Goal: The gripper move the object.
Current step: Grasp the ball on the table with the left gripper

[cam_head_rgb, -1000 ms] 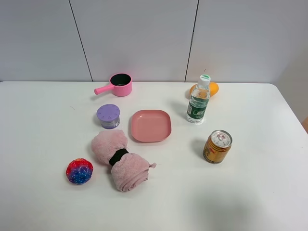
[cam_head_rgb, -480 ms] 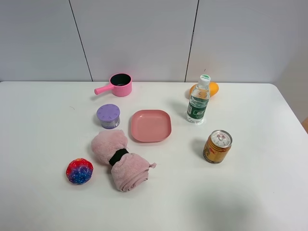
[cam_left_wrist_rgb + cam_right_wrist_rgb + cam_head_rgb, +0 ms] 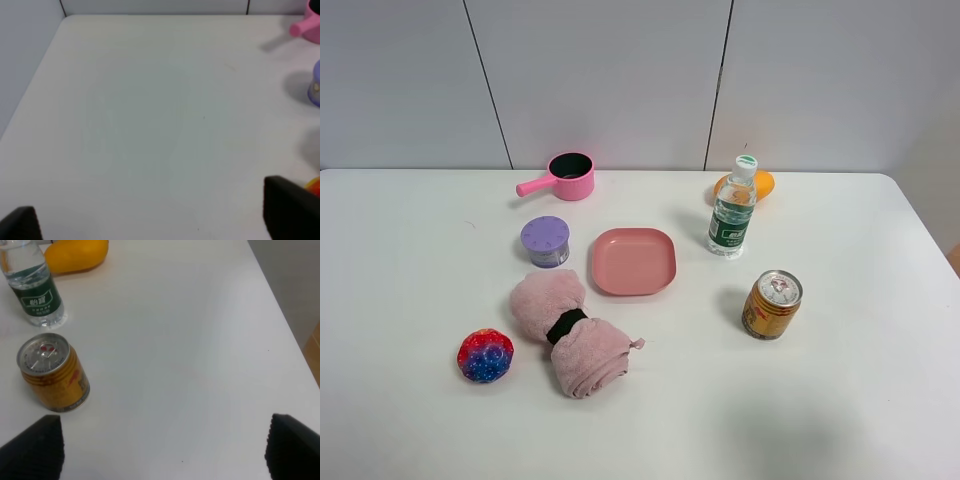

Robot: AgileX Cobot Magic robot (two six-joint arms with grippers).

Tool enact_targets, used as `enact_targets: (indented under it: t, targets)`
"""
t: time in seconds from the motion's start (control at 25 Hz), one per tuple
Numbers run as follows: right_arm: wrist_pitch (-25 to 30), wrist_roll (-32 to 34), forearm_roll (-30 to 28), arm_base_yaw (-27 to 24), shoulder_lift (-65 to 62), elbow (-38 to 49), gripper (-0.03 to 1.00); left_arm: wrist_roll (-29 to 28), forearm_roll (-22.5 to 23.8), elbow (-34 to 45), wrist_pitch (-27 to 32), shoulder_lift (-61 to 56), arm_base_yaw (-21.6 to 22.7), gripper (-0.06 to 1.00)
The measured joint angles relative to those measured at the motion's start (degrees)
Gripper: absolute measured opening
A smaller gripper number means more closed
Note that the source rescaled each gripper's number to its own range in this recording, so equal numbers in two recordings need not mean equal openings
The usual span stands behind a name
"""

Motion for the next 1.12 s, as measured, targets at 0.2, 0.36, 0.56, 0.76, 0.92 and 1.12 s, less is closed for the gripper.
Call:
enact_targets:
  t: [0.2,0.36,0.56,0.76,0.92,1.12]
  targets:
    - [0.00,0.00,0.00,0.00,0.00,0.00,1.00,0.32,-0.48,-5.74,2.58,11.28,-0.30,1.00]
    - [0.00,0.00,0.00,0.00,0.00,0.00,1.00,2.12,-2.77,-10.59,6.74,24.44,-0.30,1.00]
    - [0.00,0.00,0.00,0.00,0.00,0.00,1.00,7.66,-9.24,-14.41,8.78,39.15,-0.30,1.00]
    - [0.00,0.00,0.00,0.00,0.00,0.00,1.00,13.61,-16.11,-14.74,3.72,48.62,-0.30,1.00]
    - [0.00,0.00,0.00,0.00,0.00,0.00,1.00,16.91,-20.60,-14.74,-0.06,54.01,-0.30,1.00]
    - [0.00,0.00,0.00,0.00,0.00,0.00,1.00,20.30,-25.75,-14.74,-3.54,59.58,-0.30,1.00]
